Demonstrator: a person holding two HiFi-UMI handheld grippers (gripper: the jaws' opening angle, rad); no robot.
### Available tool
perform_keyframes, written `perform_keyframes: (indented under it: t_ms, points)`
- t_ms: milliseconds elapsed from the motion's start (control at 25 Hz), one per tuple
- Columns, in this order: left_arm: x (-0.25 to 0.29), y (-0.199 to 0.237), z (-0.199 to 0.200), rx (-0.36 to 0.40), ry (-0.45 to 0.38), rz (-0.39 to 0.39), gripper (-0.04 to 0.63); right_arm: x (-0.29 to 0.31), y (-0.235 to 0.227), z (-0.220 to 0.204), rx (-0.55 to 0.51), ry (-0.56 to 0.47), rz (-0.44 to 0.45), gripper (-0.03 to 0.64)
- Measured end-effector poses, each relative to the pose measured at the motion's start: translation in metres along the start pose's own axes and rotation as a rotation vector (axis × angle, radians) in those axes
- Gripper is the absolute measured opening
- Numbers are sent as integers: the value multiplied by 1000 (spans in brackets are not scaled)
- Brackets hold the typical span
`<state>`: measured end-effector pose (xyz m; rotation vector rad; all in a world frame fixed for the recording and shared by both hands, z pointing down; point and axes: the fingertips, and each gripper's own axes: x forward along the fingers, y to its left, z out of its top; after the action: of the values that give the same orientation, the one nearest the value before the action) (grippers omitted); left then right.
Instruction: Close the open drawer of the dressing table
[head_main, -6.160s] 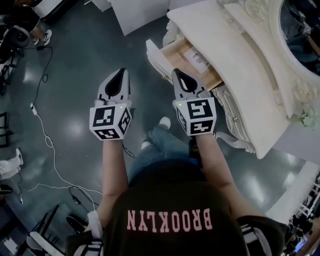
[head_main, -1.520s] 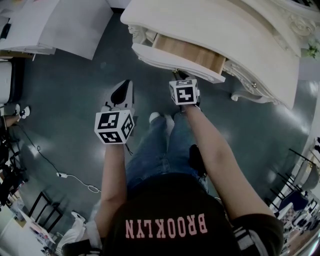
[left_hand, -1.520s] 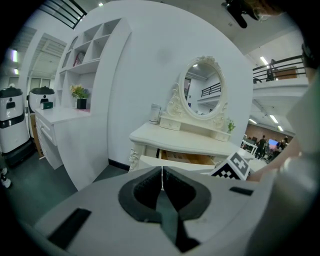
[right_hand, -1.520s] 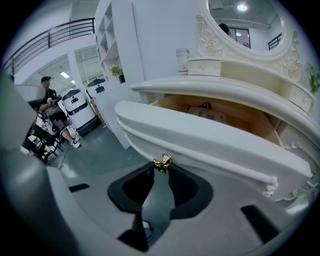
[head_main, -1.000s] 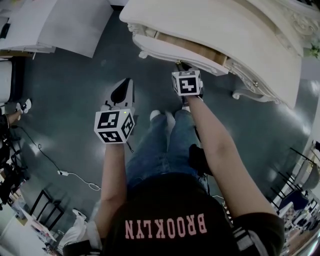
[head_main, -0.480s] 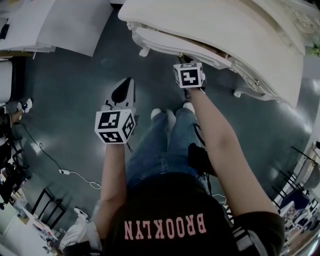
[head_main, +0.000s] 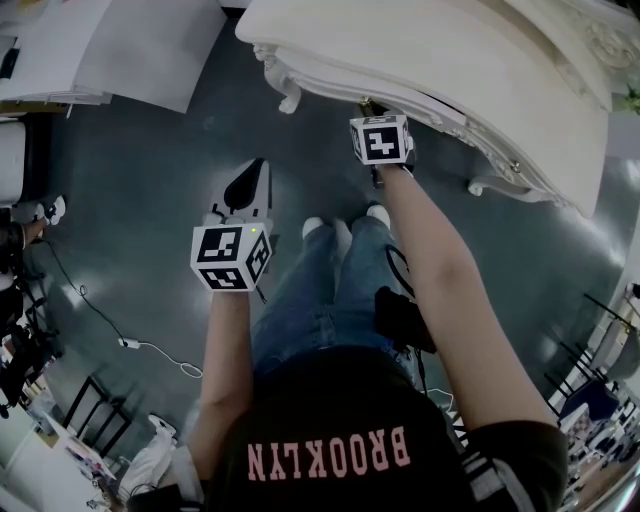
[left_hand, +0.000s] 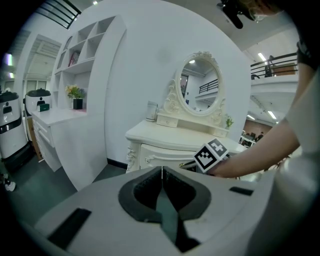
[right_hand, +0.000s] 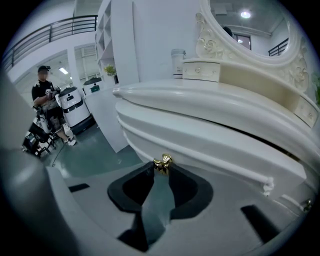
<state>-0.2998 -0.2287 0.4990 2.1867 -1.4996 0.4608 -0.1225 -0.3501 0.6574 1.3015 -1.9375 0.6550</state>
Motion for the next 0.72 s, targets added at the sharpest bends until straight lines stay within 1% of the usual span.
perform_keyframes:
  t_ms: [160,720]
  points:
    - [3,-3,-1,13,9,-2,6,5,-6,3,-13,-2,-1,78]
    - [8,-9,-2,65,32,-16,6,16,-23,18,-10,-26,-25,80]
